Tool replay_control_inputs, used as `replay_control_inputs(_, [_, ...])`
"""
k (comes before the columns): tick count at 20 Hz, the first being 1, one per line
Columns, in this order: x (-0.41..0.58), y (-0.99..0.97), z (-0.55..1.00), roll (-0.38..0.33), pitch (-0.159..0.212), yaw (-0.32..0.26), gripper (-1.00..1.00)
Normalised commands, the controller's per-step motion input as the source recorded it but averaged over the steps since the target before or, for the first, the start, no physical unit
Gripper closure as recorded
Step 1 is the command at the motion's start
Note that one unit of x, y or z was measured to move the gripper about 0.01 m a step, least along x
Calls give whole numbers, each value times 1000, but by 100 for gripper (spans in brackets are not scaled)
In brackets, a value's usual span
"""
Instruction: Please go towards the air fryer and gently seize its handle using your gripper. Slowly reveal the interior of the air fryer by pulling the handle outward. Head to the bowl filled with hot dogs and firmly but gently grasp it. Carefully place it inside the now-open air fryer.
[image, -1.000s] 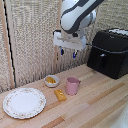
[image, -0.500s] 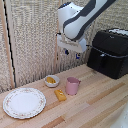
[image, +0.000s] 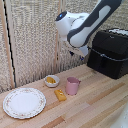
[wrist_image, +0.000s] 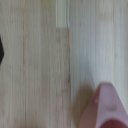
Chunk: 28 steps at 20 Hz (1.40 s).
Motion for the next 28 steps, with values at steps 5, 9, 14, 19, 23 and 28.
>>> replay_control_inputs(5, [-43, -436, -244, -279, -44, 135, -100])
replay_control_inputs(9, [-64, -510, -191, -221, -60, 156, -100])
replay_control_inputs(14, [-122, -558, -182, -156, -56, 132, -100])
replay_control_inputs(19, [-199, -579, -198, -102, -44, 85, -100])
replay_control_inputs(23, [-196, -596, -216, -55, -15, 59, -100])
replay_control_inputs(28, [-29, -667, -172, -10, -4, 81, -100])
